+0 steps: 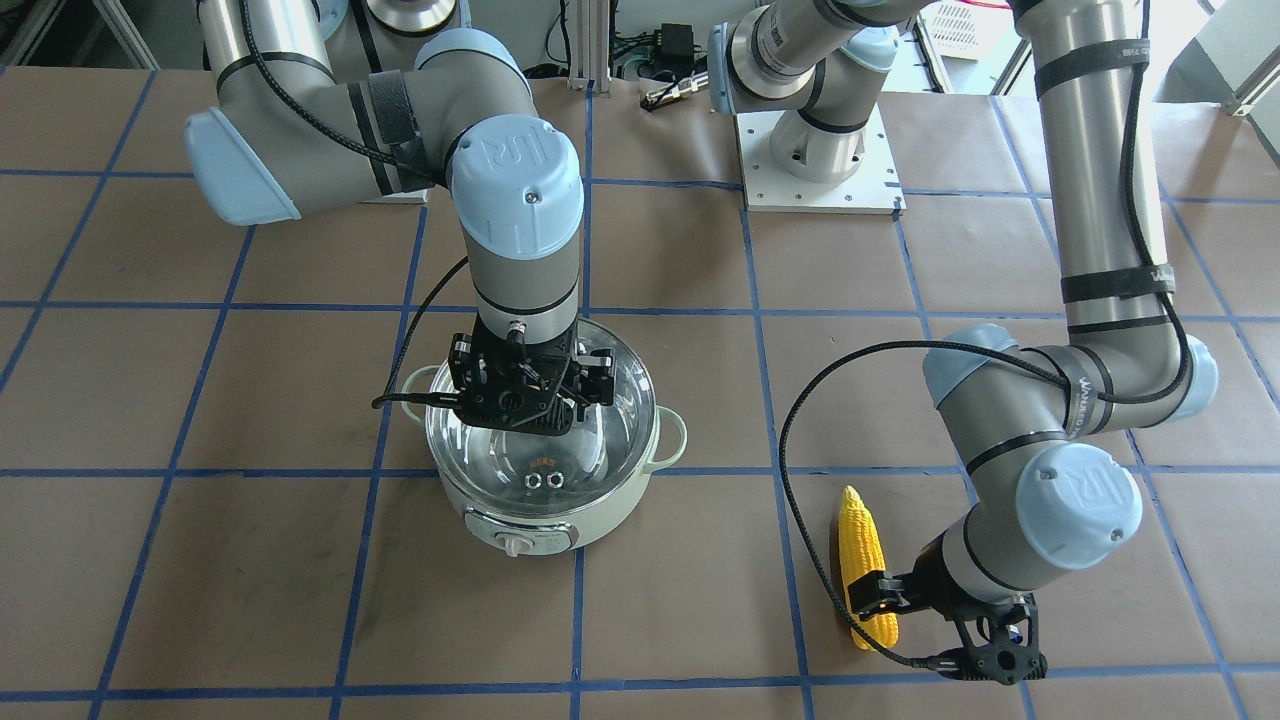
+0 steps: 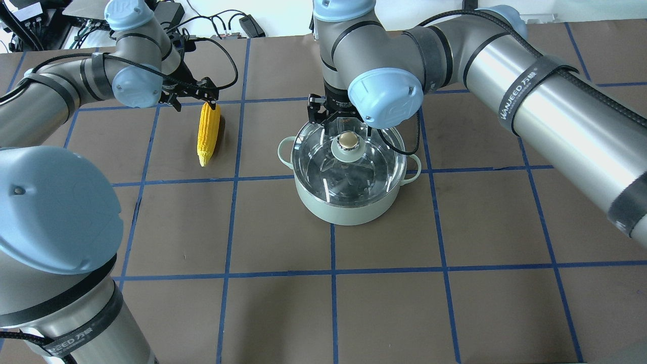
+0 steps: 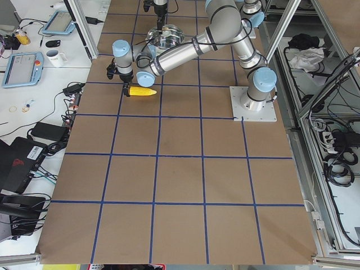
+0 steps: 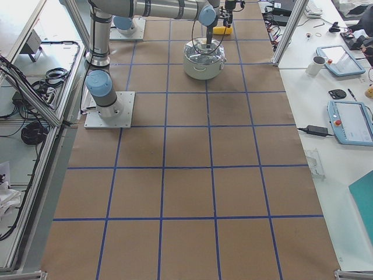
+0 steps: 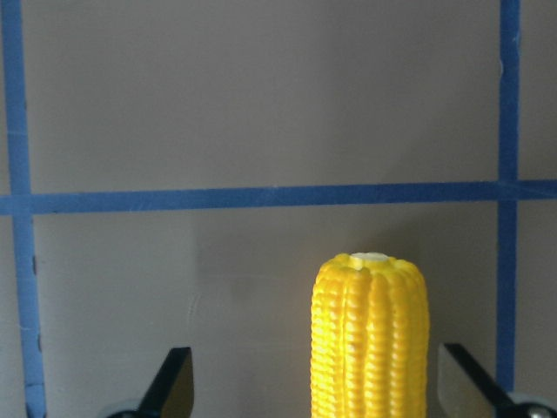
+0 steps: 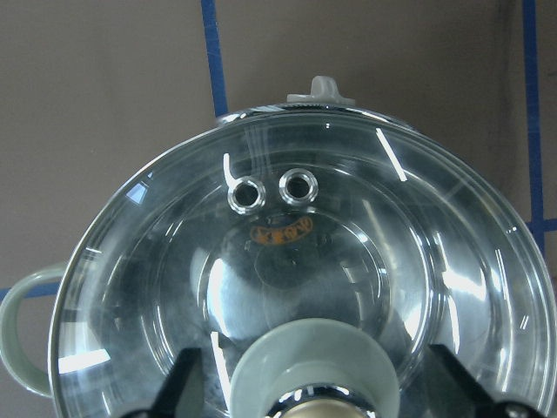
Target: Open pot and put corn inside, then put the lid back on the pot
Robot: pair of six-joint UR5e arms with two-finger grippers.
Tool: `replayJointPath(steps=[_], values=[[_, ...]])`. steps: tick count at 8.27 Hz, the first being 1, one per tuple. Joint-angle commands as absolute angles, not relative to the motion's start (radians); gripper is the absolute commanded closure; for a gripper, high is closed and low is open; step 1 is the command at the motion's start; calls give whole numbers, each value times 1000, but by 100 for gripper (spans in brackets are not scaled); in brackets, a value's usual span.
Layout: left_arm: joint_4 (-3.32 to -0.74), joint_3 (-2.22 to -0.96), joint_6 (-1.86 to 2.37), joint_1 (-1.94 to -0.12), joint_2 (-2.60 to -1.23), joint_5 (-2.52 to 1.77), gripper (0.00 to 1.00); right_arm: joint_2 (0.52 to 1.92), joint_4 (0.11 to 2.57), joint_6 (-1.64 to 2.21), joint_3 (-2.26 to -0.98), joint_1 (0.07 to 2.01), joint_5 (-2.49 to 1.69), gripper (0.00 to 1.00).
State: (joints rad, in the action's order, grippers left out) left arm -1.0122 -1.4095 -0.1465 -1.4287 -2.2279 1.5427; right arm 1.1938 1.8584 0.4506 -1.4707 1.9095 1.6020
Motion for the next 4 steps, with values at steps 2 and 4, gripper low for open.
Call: replayJointPath(steps=[2, 4], values=[[-1006, -1416, -101, -1466, -2293, 1536, 0, 1201, 1827, 443, -1474, 1910, 1598, 16], [-1014, -1417, -86, -1466, -2278, 1546, 46, 1197, 1827, 443, -1474, 1910, 1589, 40]])
